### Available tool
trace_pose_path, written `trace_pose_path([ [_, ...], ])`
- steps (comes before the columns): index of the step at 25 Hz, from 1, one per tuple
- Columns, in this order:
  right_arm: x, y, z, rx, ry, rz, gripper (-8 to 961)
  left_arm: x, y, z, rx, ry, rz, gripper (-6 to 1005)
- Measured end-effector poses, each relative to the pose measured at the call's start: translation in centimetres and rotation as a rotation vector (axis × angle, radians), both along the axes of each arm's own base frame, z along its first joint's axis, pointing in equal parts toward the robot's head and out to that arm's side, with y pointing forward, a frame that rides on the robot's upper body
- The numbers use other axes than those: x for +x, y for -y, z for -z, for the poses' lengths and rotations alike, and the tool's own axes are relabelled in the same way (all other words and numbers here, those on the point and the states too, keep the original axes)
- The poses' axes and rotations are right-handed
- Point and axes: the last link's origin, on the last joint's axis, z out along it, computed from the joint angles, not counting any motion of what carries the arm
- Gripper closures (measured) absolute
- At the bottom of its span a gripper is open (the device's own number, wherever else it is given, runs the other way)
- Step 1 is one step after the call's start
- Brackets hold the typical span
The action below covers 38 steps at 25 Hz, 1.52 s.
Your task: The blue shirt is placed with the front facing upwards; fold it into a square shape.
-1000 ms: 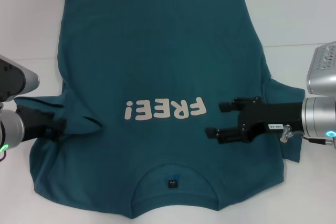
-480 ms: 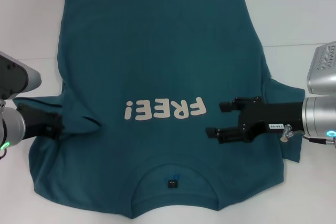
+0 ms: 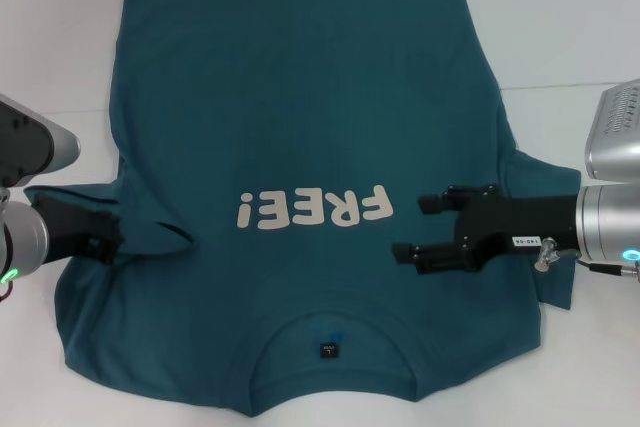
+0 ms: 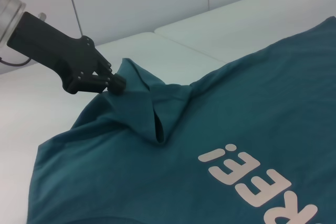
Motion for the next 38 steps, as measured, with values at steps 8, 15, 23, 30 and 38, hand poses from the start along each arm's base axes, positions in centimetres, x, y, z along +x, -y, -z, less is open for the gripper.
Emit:
trace_pose_path([
  [8,0.2,0.1,0.0,0.003,-0.002,0.008,40,0.3,0.3,0.0,-0.010,-0.017,0.009,883],
  [15,0.3,0.2,-0.1,0.005,-0.002,0.012,41,1.0,0.7,-0.1,0.016,0.004,0.018,858],
  [23,0.3,0.1,0.0,0.005,0.000,0.011,41,0.0,0.1,0.6,0.015,-0.021,-0.018,638],
  [30,0.2,0.0,-0.1,0.007,0.003,0.008,41,-0.9,-0.5,1.4,0.011,-0.049,-0.040,390],
  [38,0.1,-0.2,-0.1,0.011,0.006,0.006,41,-1.3,-1.0,1.1,0.033,-0.042,-0.050,260],
])
